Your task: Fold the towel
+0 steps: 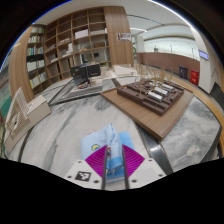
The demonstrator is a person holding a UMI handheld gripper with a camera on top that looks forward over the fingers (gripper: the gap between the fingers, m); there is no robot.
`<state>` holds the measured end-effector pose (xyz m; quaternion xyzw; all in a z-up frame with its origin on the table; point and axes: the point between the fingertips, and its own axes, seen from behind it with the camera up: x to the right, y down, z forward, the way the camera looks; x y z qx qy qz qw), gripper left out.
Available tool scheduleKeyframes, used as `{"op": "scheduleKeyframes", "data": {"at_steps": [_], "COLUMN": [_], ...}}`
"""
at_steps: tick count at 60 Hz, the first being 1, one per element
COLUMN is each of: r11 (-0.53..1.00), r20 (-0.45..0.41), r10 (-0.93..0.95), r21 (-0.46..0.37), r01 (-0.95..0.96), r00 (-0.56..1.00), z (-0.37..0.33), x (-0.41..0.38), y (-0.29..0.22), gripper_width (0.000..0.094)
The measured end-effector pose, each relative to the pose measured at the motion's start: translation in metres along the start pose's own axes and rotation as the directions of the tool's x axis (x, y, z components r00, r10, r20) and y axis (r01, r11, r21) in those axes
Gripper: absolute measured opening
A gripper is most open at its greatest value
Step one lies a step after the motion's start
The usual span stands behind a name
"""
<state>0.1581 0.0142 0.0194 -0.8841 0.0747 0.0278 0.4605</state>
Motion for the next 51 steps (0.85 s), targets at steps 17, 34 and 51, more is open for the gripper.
{"op": "scheduleKeyframes", "data": {"at_steps": [17, 34, 51], "r11": [0.992, 0.965, 0.982], "r20": [0.01, 0.096, 0.174], "r10": [-0.121, -0.238, -0.152], "r21": [0.041, 0.139, 0.141], "r01": [0.12, 0.224, 0.128], "r00": [0.993, 0.967, 0.973], "z": [-0.073, -0.204, -0.233], "x": [-0.005, -0.08, -0.093], "y": [-0.008, 0.029, 0.054], "gripper_width": [0.0826, 0.0828, 0.0823]}}
